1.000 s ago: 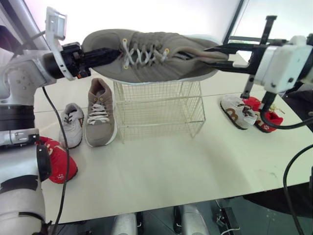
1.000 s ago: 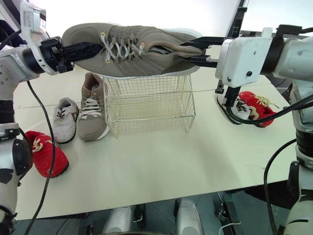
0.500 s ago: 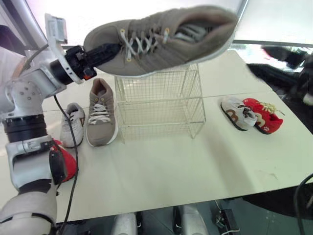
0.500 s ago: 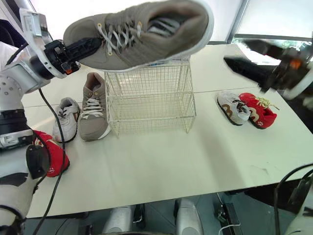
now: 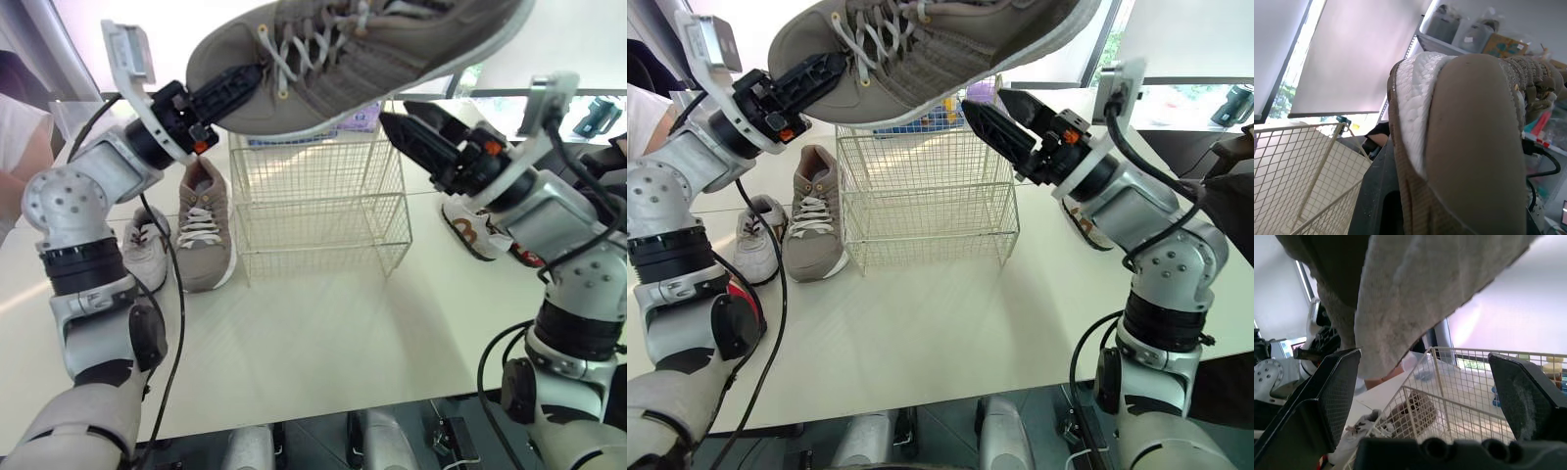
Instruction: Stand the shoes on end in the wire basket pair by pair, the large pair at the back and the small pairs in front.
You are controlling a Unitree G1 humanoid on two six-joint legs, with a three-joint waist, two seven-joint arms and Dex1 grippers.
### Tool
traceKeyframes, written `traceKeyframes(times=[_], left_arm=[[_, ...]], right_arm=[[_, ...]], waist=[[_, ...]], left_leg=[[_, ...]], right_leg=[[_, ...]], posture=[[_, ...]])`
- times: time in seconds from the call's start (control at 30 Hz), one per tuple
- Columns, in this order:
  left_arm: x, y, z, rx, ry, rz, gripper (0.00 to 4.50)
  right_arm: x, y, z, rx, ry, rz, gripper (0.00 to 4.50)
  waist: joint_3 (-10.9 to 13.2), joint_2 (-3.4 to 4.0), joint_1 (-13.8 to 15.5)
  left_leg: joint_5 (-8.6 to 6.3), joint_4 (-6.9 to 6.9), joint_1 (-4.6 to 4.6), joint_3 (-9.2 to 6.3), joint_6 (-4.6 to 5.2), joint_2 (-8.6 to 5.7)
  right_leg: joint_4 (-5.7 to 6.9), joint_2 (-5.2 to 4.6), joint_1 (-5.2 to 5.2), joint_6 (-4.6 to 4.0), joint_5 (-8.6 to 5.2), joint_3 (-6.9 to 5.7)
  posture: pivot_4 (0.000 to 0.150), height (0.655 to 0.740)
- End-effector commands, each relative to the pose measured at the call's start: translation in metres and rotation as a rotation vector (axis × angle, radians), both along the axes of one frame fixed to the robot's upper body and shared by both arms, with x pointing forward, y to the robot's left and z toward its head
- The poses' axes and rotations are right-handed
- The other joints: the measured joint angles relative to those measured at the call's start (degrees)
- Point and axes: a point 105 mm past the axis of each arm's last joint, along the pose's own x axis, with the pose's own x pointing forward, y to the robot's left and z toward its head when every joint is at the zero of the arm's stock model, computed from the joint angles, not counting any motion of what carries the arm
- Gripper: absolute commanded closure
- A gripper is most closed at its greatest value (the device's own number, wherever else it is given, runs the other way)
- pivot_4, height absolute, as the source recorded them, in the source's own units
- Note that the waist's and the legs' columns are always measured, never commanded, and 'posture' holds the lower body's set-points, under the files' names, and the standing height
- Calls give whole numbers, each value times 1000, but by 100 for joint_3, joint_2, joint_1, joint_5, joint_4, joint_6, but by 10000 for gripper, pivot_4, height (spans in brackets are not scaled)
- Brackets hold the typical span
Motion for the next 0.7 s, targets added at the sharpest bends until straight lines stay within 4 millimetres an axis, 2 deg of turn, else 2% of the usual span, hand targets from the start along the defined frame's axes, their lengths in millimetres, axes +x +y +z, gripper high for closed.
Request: traceKeyframes(times=[0.03,0.47,0.7], left_arm=[[-13,2,14,-42,-70,-9,38480],[-8,7,-7,-26,-18,71,38480],[-6,5,-14,-17,0,88,38480]], right_arm=[[-6,3,23,53,-89,18,286],[-12,-6,59,251,-117,121,286],[-12,-1,62,247,-116,139,286]], waist=[[0,0,-12],[0,0,-8],[0,1,-22]], left_leg=[[0,0,0,-1,0,0],[0,-2,-1,0,0,1],[0,-3,0,0,0,1]], right_leg=[[0,0,0,0,0,0],[-2,0,-1,-1,0,-1],[-2,1,-1,-1,0,-1]], posture=[[1500,7400],[1500,7400],[1500,7400]])
